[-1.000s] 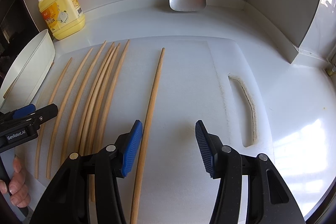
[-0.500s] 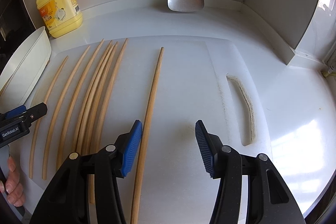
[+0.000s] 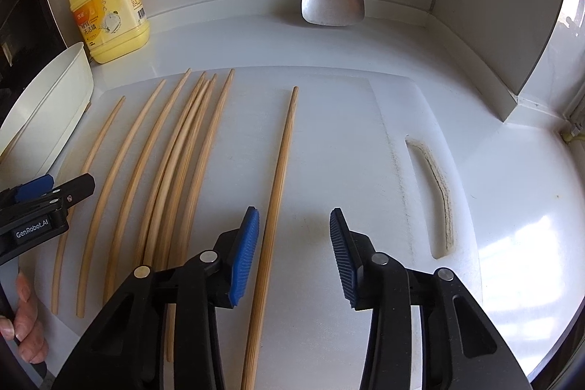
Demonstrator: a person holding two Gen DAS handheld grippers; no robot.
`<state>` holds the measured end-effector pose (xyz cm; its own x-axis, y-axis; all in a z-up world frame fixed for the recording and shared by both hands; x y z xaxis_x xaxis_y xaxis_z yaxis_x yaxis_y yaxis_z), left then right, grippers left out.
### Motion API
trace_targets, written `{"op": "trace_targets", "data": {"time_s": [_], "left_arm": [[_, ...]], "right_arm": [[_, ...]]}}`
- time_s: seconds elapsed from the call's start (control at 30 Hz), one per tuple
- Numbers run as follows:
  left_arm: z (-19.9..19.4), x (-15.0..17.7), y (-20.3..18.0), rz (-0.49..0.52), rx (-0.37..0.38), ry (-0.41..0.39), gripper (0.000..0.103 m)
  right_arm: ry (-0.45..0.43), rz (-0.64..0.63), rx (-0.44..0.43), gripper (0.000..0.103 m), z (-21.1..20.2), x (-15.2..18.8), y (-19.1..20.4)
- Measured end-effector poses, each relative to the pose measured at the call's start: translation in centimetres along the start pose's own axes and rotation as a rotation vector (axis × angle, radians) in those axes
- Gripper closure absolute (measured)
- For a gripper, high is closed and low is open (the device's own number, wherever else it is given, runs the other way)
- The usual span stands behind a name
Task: Organize utensils
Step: 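Close the left gripper on a chopstick while the right gripper grasps another, then lift both held chopsticks and carry them over the water basin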
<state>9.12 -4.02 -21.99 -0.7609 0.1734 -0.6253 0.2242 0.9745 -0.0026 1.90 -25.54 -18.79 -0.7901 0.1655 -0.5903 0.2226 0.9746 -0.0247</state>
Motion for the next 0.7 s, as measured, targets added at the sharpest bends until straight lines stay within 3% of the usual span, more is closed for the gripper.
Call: {"op": "trace_targets", "data": {"time_s": [0.03,0.1,0.4,0.47,0.7], "left_arm": [[-0.1,-0.1,0.0,0.003,-0.007,-0.005,0.021],[-0.4,-0.2,-0.3,0.015,0.002,-0.013,0.04],[-1.2,0.1,-2.8,0.088,0.04,-0.024,0.089],[-1.2,0.1,-3.2,0.087,0.047,-0.023,0.095],[-1.1,0.1,-3.2,0.057,0.066,-0.001,0.096]], "right_arm": [[-0.002,-0.006,-0.002,0.072,0.0,0.0,0.2],[-0.006,-0.019,-0.004,0.077,0.0,0.0,0.6],[-0.014,-0.055,-0.009,0.095,-0.1,0.0,1.8],[-0.014,-0.045,-0.018,0.096,-0.1,0.1,1.7],[-0.005,-0.024,-0.045,0.097,-0.3,0.2,1.5]]}}
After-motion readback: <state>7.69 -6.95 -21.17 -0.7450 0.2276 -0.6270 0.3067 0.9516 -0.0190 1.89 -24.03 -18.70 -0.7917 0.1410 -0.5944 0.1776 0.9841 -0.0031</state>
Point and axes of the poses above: each gripper's, at about its wrist camera, not at the fingertips, and z roughly the way its jaws point, y to its left, x to its underside, the point moved 10 cm from there along z, roughly the way its jaws point, and after that the axes turned 5 degrees about -y, right-handed, at the moved point
